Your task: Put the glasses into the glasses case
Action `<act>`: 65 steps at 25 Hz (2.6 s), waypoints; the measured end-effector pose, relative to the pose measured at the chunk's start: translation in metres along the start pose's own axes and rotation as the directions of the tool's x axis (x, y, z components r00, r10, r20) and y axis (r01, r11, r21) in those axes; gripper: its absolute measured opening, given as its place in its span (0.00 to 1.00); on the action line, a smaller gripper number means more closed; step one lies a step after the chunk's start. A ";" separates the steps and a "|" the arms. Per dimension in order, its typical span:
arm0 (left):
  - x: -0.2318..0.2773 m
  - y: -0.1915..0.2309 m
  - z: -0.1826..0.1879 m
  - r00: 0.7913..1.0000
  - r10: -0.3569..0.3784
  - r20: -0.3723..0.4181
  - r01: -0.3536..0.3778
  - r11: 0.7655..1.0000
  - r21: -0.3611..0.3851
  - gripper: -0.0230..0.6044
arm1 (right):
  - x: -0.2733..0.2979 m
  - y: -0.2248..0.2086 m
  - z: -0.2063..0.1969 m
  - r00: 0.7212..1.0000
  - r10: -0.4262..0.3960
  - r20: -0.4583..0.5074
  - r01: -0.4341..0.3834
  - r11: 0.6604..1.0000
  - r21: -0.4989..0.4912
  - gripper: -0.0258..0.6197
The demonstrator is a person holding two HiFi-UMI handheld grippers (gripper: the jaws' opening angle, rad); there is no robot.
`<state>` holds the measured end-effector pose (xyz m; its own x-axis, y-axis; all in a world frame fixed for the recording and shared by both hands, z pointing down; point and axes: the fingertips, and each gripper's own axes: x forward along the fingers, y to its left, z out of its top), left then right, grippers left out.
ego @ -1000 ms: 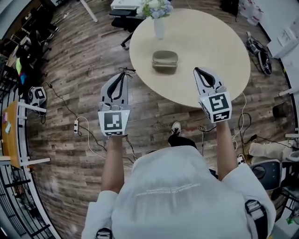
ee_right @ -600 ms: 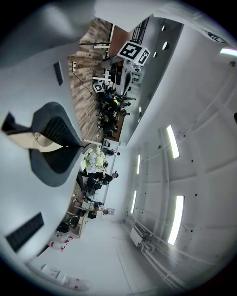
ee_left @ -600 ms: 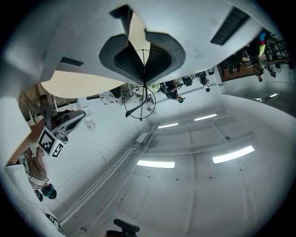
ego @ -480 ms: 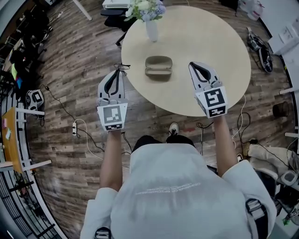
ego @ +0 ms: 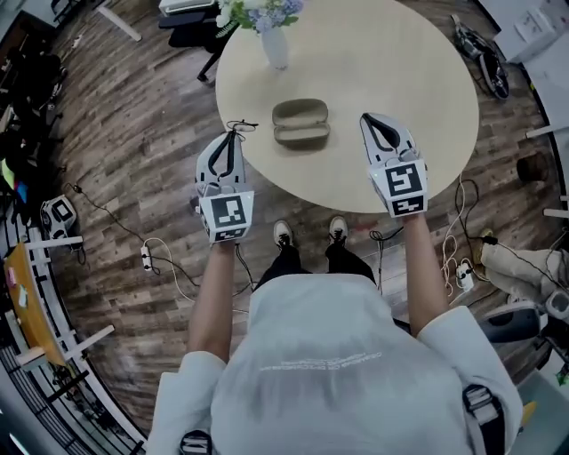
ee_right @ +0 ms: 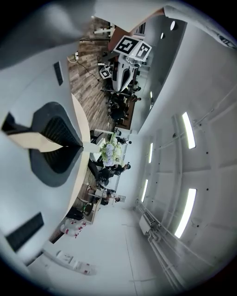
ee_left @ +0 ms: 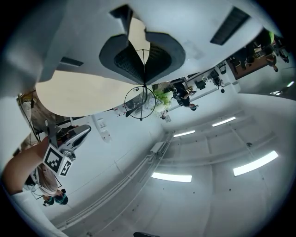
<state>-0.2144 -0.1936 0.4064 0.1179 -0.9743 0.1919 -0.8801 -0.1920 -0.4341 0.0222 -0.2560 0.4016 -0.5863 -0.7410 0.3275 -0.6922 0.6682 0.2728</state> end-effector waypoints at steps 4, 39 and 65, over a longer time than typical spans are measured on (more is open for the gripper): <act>0.020 -0.011 -0.032 0.997 -0.056 -0.043 0.055 0.998 -0.024 0.06 | 0.006 0.010 -0.016 0.999 -0.022 -0.045 0.023 1.000 0.020 0.04; 0.119 -0.151 -0.145 0.827 -0.497 -0.264 0.491 0.866 -0.092 0.06 | -0.014 0.011 -0.152 0.955 -0.044 -0.292 0.096 0.981 0.169 0.04; 0.161 -0.182 -0.167 0.639 -0.585 -0.500 0.710 0.698 0.090 0.15 | 0.001 0.005 -0.172 0.939 0.002 -0.343 0.072 0.977 0.202 0.04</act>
<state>-0.1123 -0.2958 0.6635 0.3606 -0.4510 0.8164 -0.4895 -0.8366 -0.2460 0.0906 -0.2416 0.5591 -0.4076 -0.6718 0.6185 -0.8030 0.5862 0.1075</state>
